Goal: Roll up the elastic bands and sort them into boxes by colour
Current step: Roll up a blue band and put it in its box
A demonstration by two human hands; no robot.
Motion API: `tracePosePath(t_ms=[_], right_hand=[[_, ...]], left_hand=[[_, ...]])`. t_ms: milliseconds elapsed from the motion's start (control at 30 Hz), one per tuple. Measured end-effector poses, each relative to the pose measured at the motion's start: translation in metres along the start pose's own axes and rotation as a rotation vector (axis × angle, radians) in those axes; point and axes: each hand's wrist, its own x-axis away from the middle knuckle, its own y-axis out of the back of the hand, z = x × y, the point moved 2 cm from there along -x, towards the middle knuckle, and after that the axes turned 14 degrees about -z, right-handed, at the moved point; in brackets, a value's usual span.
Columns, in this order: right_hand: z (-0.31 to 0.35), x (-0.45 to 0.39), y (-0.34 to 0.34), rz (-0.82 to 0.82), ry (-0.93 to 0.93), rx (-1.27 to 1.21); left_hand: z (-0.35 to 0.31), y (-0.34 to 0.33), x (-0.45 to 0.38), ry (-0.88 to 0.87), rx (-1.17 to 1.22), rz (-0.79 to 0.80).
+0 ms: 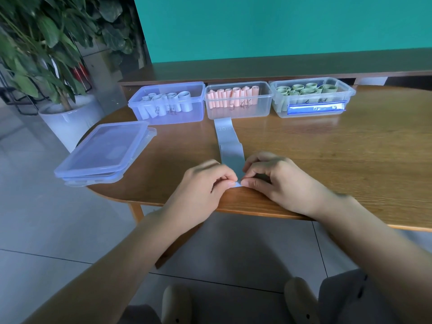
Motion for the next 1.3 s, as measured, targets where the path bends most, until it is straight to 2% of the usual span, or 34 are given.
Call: tracePosePath(t_ms=[267, 400, 867, 1067, 1300], right_hand=[[0.003, 0.001, -0.001, -0.043, 0.040, 0.125], [0.005, 0.001, -0.003, -0.076, 0.081, 0.109], [-0.003, -0.006, -0.007, -0.066, 0.030, 0.082], [-0.007, -0.007, -0.010, -0.164, 0.042, 0.067], [-0.011, -0.012, -0.013, -0.180, -0.010, 0.045]], left_hand=[[0.004, 0.000, -0.001, 0.019, -0.039, 0.058], [0.005, -0.001, -0.002, 0.041, -0.033, 0.051], [0.005, -0.002, -0.005, 0.072, -0.024, -0.005], [0.011, -0.006, -0.012, 0.078, -0.032, 0.012], [0.014, -0.007, -0.014, 0.080, -0.040, -0.038]])
